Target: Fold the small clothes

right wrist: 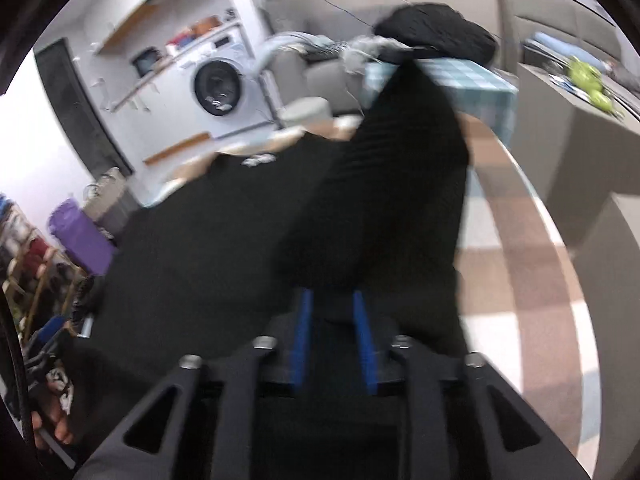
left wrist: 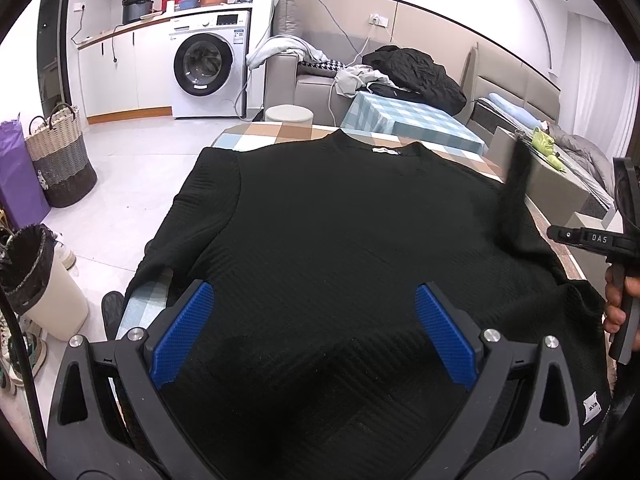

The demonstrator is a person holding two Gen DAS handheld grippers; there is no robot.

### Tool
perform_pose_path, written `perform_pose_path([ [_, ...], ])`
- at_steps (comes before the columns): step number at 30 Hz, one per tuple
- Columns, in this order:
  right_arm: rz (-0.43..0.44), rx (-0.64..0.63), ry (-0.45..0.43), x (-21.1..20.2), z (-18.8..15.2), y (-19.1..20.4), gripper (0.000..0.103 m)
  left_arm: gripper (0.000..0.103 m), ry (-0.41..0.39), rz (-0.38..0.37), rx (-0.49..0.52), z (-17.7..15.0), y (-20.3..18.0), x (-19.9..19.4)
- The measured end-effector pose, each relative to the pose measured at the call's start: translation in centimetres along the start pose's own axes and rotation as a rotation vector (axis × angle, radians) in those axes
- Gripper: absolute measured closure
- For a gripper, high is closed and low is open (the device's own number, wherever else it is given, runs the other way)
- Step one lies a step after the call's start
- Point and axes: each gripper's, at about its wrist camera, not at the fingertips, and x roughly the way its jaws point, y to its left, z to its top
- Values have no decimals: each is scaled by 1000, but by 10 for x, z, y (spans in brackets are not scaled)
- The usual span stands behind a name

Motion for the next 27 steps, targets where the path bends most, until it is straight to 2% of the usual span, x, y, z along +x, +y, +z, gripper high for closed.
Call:
perform_pose_path([
  [5, -47, 84, -2, -9, -9, -23, 67, 2, 0, 14, -26, 1, 7, 0],
  [7, -41, 100, -9, -9, -6, -26, 61, 2, 2, 26, -45, 2, 13, 0],
  [12, -88, 133, 38, 5, -7, -38, 60, 2, -1, 65, -139, 4, 43, -2],
  [13, -104, 135, 57, 8, -8, -41, 60, 2, 0, 74, -159, 4, 50, -2],
  [15, -214, 177, 89, 13, -13, -51, 60, 2, -8, 105, -196, 4, 67, -5],
  [17, -245, 225, 87, 10, -17, -61, 60, 2, -12, 131, -220, 3, 82, -6],
  [22, -155, 247, -16, -22, -22, -60, 57, 2, -13, 178, -314, 6, 126, -3],
  [25, -91, 250, -54, -37, -26, -54, 55, 3, 14, 185, -397, 8, 152, 4],
  [27, -48, 249, -67, -41, -26, -44, 52, 12, 38, 167, -467, 6, 171, 8],
])
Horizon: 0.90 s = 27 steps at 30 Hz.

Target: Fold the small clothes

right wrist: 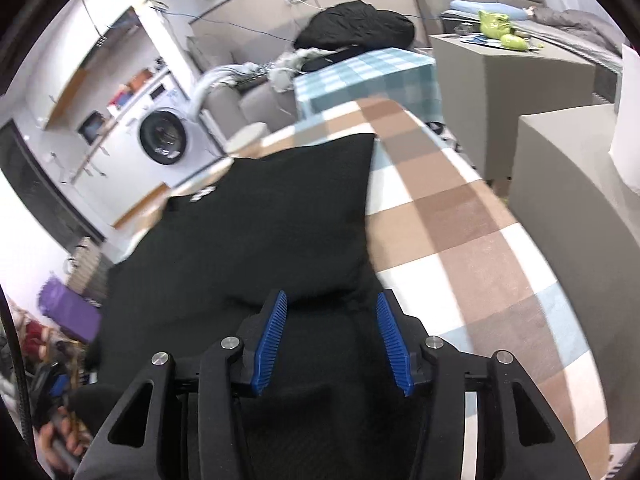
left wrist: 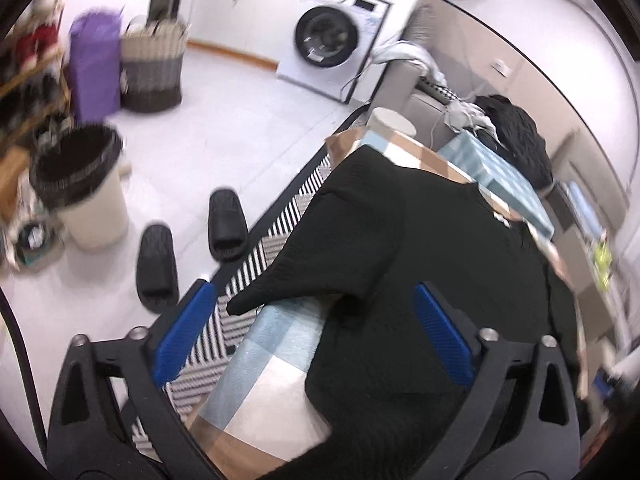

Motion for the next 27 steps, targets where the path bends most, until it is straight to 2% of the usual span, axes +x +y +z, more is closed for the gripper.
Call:
perform_pose_path([
  [1, 14, 0, -4, -4, -3, 2, 51, 18, 19, -12, -33, 2, 6, 3],
  [4, 39, -8, 8, -6, -10, 12, 49, 21, 81, -62, -107, 3, 25, 13],
  [12, 58, -11, 32, -1, -20, 17, 49, 22, 211, -176, -333, 2, 61, 56],
  [22, 59, -8, 34, -1, -24, 19, 49, 22, 297, -239, -461, 7, 79, 104],
  [27, 51, -12, 34, -1, -24, 18, 48, 22, 332, -256, -469, 3, 80, 111],
])
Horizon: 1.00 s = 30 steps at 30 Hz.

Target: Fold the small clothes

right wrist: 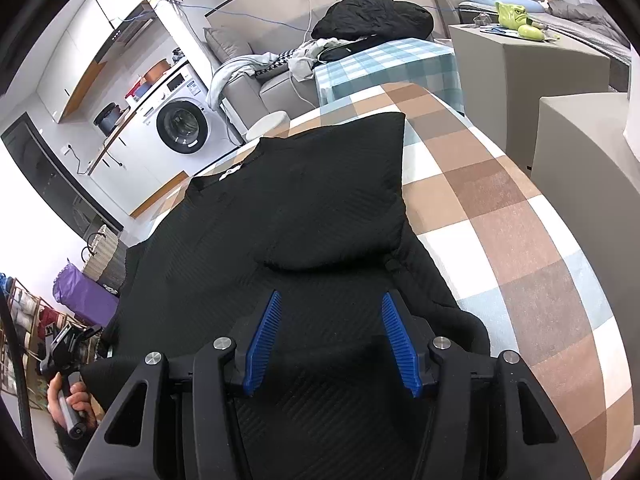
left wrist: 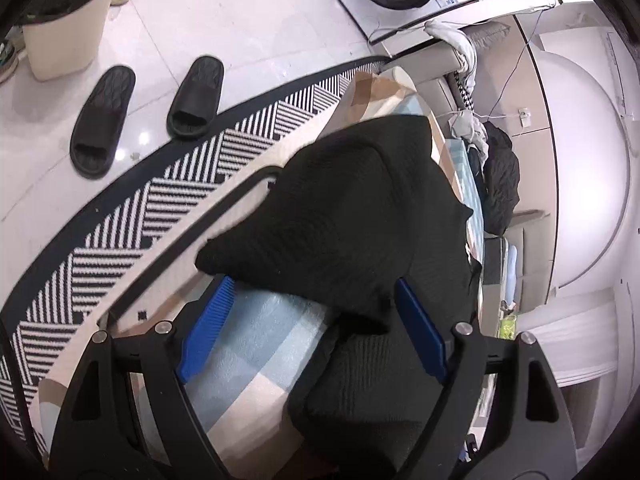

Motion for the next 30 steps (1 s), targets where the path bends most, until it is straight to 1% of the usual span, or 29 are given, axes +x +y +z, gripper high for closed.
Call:
perform_pose_path([
  [3, 3, 5, 0, 2, 0, -1, 46, 22, 19, -11, -18, 2, 2, 7],
  [4, 3, 6, 3, 3, 0, -1, 46, 22, 13, -17, -38, 5, 3, 9],
  [6, 5, 2, 8, 5, -1, 0, 46, 23, 5, -10, -38, 9, 2, 13],
  [8, 5, -1, 8, 4, -1, 0, 46, 36, -17, -3, -17, 14, -5, 13],
  [9, 2, -3, 5, 3, -1, 0, 46, 38, -31, -5, -6, 16, -7, 11],
  [10, -5, -4, 3, 2, -1, -1, 46, 43, -59, 7, 10, 19, -12, 8],
  [11, -11, -4, 5, 2, -2, -2, 46, 51, -76, 18, 25, 21, -16, 7],
  [12, -14, -1, 5, 2, -2, -3, 46, 55, -91, 28, 39, 23, -19, 5],
  [14, -18, 8, 2, 1, -3, -5, 46, 75, -115, 51, 59, 28, -26, 5],
  [15, -18, 10, 1, 0, -3, -6, 46, 81, -118, 67, 68, 30, -29, 6],
  [16, -17, 12, 0, -1, -4, -7, 46, 93, -120, 92, 79, 32, -32, 8],
  [17, -18, 11, 1, -1, -5, -7, 46, 96, -120, 103, 85, 32, -33, 9],
  [19, -21, 10, 5, -1, -6, -8, 46, 99, -127, 128, 94, 31, -34, 10],
  [20, -21, 10, 6, -1, -6, -8, 46, 99, -128, 134, 96, 31, -33, 9],
  [22, -19, 18, 2, -2, -7, -9, 46, 100, -132, 132, 91, 30, -31, 7],
  [26, -23, 21, 5, -2, -8, -12, 46, 101, -171, 131, 91, 25, -25, -4],
  [28, -21, 25, 7, -2, -8, -13, 46, 101, -194, 122, 107, 22, -26, -12],
  [30, -21, 28, 9, -1, -10, -15, 46, 101, -240, 127, 163, 17, -40, -21],
])
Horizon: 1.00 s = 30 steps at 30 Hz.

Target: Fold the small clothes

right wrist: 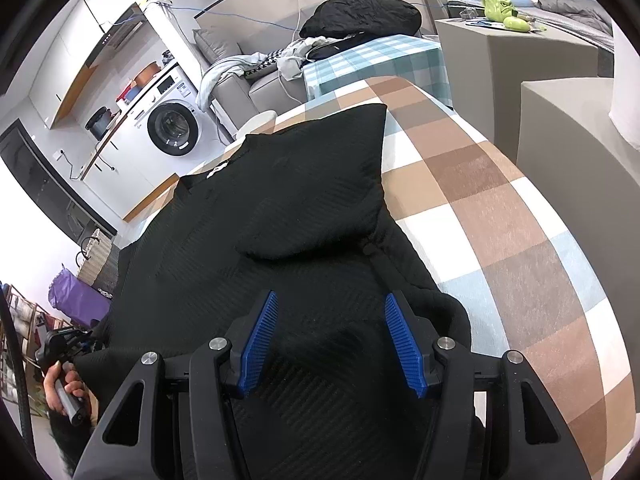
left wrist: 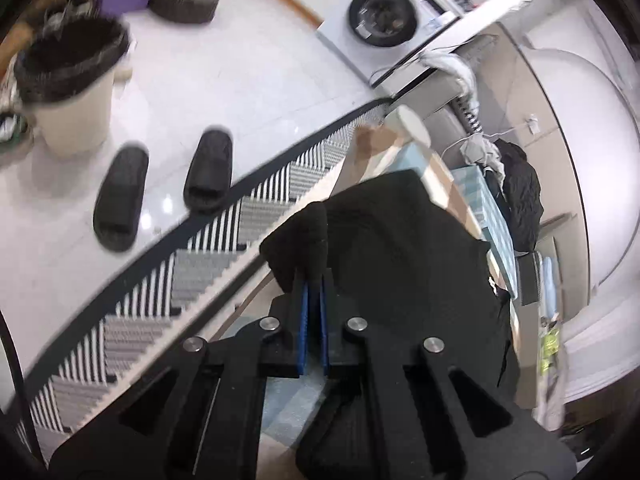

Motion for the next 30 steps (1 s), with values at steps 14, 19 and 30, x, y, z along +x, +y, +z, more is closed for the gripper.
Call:
perform_pose_path([
  [14, 0, -16, 1, -5, -7, -1, 46, 100, -30, -309, 656, -89, -208, -40],
  [19, -12, -12, 2, -9, -8, -5, 46, 57, 120, -280, 677, -121, -198, -21],
  [30, -8, -9, 10, -7, -10, -5, 45, 42, 100, -174, 465, -77, -151, 17],
])
